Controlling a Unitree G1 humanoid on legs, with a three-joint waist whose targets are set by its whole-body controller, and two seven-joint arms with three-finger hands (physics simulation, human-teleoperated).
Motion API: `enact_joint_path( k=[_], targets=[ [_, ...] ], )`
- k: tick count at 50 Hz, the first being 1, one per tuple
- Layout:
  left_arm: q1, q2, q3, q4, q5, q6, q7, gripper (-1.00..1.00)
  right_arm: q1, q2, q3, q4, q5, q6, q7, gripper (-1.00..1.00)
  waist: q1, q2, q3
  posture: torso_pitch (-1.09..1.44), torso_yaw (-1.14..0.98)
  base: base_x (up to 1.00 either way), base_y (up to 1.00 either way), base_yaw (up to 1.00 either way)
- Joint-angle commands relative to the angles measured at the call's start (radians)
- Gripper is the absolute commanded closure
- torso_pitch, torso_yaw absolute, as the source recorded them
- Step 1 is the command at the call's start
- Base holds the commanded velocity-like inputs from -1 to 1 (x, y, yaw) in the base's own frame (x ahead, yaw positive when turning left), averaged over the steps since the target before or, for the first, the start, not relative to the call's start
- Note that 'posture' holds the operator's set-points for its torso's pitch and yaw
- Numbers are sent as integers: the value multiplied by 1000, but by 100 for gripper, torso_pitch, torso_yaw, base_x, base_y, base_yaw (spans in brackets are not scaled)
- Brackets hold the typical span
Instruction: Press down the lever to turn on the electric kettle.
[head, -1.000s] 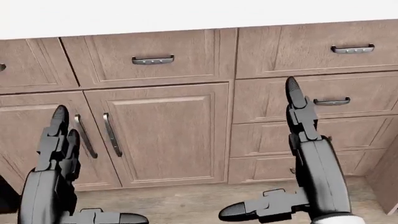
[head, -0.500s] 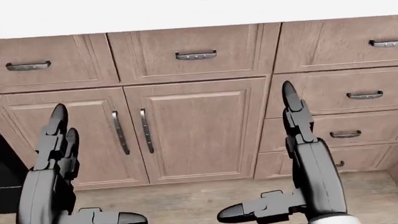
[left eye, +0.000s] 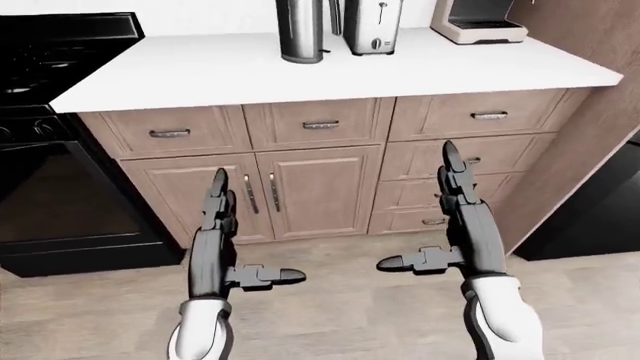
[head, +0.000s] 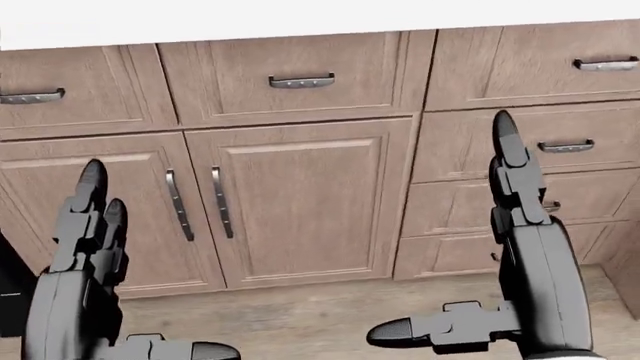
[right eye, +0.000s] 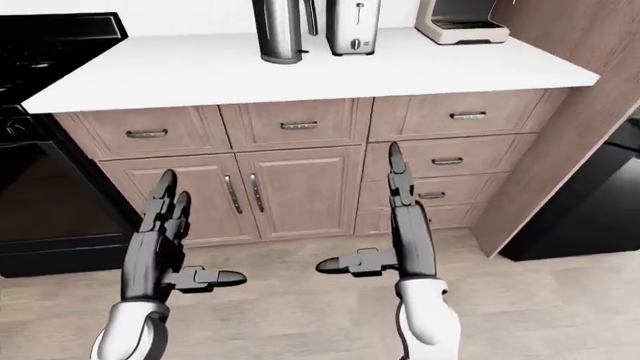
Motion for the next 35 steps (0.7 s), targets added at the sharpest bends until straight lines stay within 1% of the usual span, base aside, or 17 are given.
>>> enact_joint_path(
  k=[1,5,8,10,12,13,14,15,17,21,23,24,25,26,27,29,35],
  targets=[
    [-15,4,12,-53,4,-38,6,-100,-22,1,12,-53,1,-33,-4,-100,4,-15,-14,0,0,13,0,0],
    [-17,5,18,-52,5,-39,7,-100,-18,0,11,-55,3,-39,-5,-100,3,6,-5,0,0,17,0,0],
    [-16,4,18,-52,6,-42,7,-100,-15,0,14,-63,0,-37,-3,-100,-2,34,6,0,0,23,0,0],
    [-19,5,24,-57,4,-38,8,-100,-16,0,15,-63,-2,-37,-2,-100,-7,70,5,0,0,25,0,0],
    [-20,5,27,-53,4,-42,8,-100,-16,-1,15,-64,-4,-36,-2,-100,-4,133,-18,0,0,25,0,0],
    [-21,5,29,-54,3,-41,8,-100,-17,0,17,-65,-5,-35,-1,-100,11,81,3,0,0,25,0,0],
    [-22,6,31,-55,6,-42,10,-100,-17,0,17,-65,-5,-36,-1,-100,1,97,5,0,0,26,0,0],
    [-23,6,33,-54,5,-42,10,-100,-17,0,18,-64,-6,-35,-1,-100,8,93,2,0,0,26,0,0],
    [-23,6,33,-55,7,-42,10,-100,-18,0,19,-65,-8,-33,0,-100,9,80,-8,0,0,26,0,0],
    [-24,6,38,-58,4,-40,9,-100,-18,0,23,-66,-15,-28,0,-100,17,37,0,0,0,26,0,0],
    [-24,5,40,-61,3,-39,9,-100,-19,0,24,-67,-17,-26,1,-100,20,2,-3,0,0,26,0,0],
    [-24,5,41,-60,3,-39,9,-100,-19,1,23,-67,-15,-28,1,-100,20,-26,-13,0,0,26,0,0],
    [-24,5,41,-58,3,-42,9,-100,-20,1,24,-67,-16,-28,1,-100,15,-66,-28,0,0,25,0,0],
    [-24,5,41,-62,2,-40,9,-100,-20,1,23,-67,-16,-28,1,-100,0,-15,-11,0,0,26,0,0],
    [-23,5,42,-66,1,-37,9,-100,-20,1,23,-68,-16,-27,1,-100,8,-33,-6,0,0,26,0,0],
    [-24,5,44,-71,-2,-33,8,-100,-21,1,24,-68,-17,-27,0,-100,-4,-27,-8,0,0,25,0,0],
    [-27,3,50,-79,-15,-30,7,-100,-18,3,28,-83,-23,-21,-1,-100,-10,39,7,0,0,26,0,0]
  ],
)
